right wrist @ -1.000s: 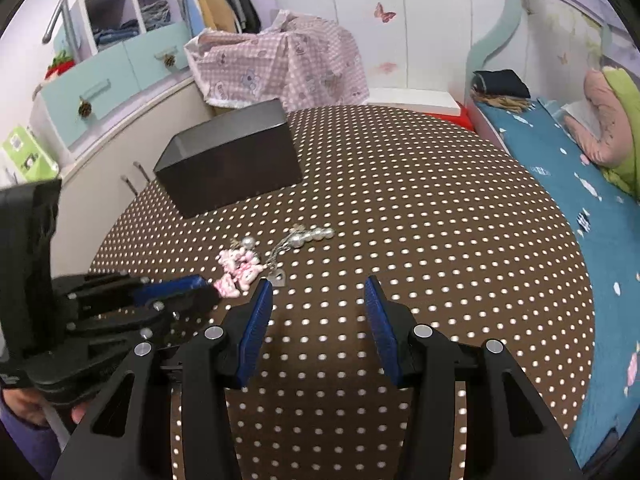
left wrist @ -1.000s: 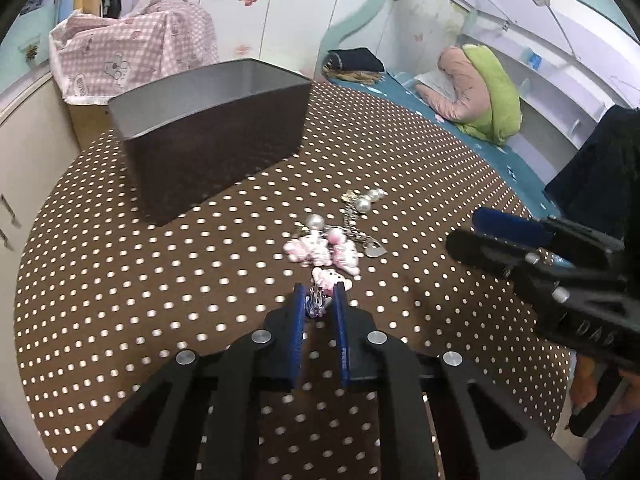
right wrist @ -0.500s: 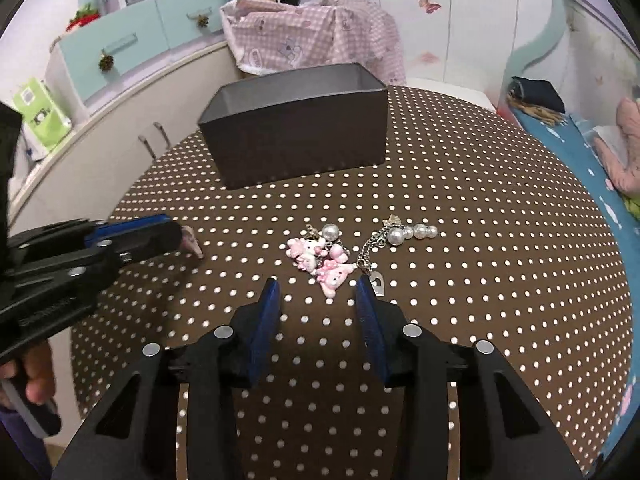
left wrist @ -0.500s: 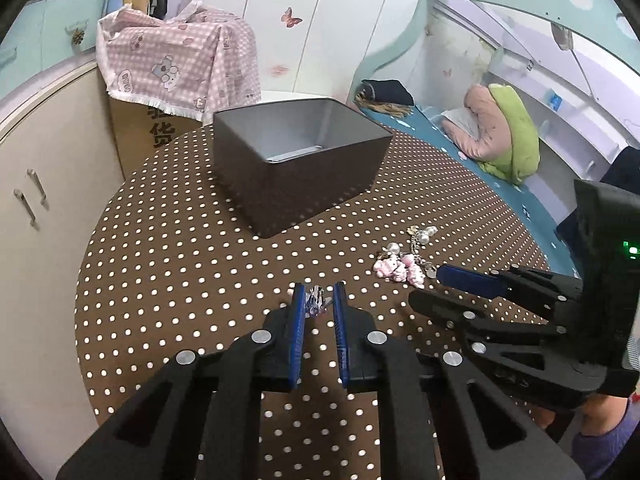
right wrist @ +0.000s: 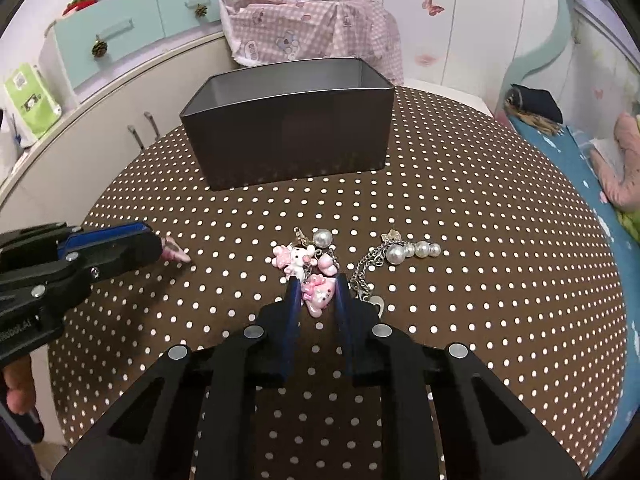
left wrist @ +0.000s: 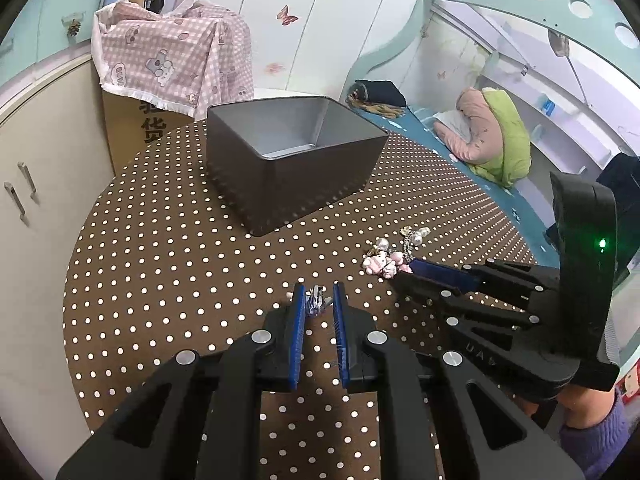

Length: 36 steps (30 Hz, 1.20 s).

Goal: Organize jewelry
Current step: 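Lower both charms into the grey box and open both tools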

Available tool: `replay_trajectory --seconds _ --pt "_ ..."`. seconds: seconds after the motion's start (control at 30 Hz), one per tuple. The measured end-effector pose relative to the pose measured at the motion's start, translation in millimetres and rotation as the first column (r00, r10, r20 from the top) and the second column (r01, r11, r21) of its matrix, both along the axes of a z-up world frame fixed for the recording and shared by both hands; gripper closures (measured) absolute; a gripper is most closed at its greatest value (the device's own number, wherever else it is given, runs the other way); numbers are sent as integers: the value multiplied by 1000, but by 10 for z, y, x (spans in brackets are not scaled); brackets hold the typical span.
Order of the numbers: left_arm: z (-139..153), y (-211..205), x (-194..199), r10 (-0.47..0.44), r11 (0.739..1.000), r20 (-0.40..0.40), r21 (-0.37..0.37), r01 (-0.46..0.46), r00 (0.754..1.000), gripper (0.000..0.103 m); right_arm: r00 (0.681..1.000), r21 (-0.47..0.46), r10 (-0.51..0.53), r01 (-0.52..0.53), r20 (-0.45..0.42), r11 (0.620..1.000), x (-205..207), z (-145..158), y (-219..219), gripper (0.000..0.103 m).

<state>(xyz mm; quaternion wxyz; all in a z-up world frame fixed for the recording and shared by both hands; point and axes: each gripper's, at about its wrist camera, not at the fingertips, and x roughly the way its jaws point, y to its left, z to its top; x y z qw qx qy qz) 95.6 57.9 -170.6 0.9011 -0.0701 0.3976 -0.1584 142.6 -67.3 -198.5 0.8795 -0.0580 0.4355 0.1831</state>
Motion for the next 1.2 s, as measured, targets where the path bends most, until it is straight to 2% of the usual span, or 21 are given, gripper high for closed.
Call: replay_trajectory --seconds 0.17,0.27,0.47,0.67,0.87,0.97,1.2 --pt "82 -7 12 -22 999 6 -38 22 1000 91 1000 49 2 -2 -7 999 -74 81 -136 85" --pt "169 -30 18 -31 999 26 -37 32 999 91 1000 73 1 -2 18 997 -120 229 -214 85" --pt "467 -90 90 -83 991 75 -96 90 994 91 998 142 -1 -9 68 990 -120 586 -400 85" --pt "865 -75 340 -102 985 136 -125 119 986 91 992 196 7 -33 130 980 123 985 -426 85" --pt "1075 37 691 -64 991 141 -112 80 988 91 991 240 15 -47 134 970 520 1166 -346 85" --pt "1058 98 880 -40 993 113 -105 52 993 91 994 250 27 -54 110 967 735 1139 -257 85" --pt "748 111 1173 -37 995 12 -94 38 999 91 997 231 57 -65 44 971 1095 899 4 85"
